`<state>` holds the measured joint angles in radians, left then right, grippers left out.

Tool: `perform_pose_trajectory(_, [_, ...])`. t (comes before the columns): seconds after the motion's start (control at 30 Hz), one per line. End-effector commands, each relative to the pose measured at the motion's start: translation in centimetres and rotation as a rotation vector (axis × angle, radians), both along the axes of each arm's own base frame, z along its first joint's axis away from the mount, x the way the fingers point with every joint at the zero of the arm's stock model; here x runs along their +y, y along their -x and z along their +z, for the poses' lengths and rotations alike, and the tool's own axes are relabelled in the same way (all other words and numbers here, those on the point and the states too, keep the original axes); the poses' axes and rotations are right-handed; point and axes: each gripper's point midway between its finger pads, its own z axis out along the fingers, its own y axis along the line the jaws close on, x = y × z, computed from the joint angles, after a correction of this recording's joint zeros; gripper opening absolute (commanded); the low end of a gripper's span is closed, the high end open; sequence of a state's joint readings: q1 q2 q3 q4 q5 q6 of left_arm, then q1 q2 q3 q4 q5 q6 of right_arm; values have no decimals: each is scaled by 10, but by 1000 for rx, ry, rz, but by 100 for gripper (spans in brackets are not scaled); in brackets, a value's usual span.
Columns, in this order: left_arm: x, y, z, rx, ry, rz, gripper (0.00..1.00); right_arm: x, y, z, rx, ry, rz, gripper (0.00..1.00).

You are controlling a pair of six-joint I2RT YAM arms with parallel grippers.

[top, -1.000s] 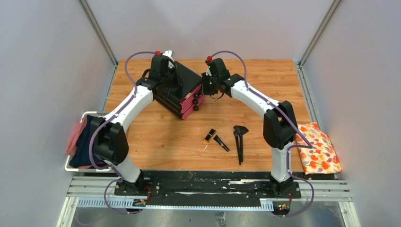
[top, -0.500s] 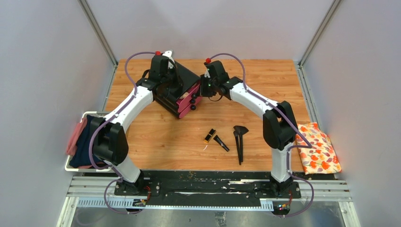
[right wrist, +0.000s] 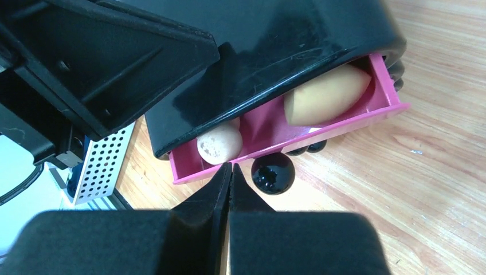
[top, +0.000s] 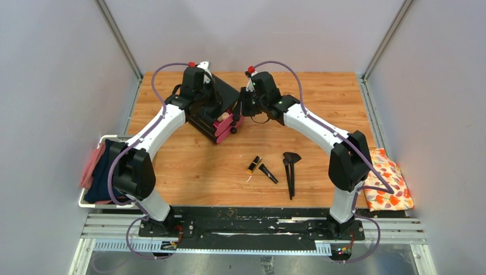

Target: Organize the makeup

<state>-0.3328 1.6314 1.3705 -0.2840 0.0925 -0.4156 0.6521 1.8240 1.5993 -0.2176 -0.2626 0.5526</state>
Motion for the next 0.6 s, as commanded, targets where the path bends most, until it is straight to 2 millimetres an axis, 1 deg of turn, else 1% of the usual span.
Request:
perform_pose_trajectory(0.0, [8,16,-31,106,-42,-5,0,9,4,-3,15,-2,23,0])
perform_pose_trajectory(0.17, [8,16,-33,110,-45,-5,0,19,2,5,7,-16,48,0])
perform_pose_trajectory(0.3, [8,15,-33,108,-45,-2,0,28,6,13,-13,-7,78,0])
perform_pose_trajectory(0.4, [8,15,-33,108,-43,-4,0,34,9,12,-10,4,89,0])
perform_pose_trajectory(0.57, [9,15,-34,110,-52,0,0,37,17,1,36,28,95,0])
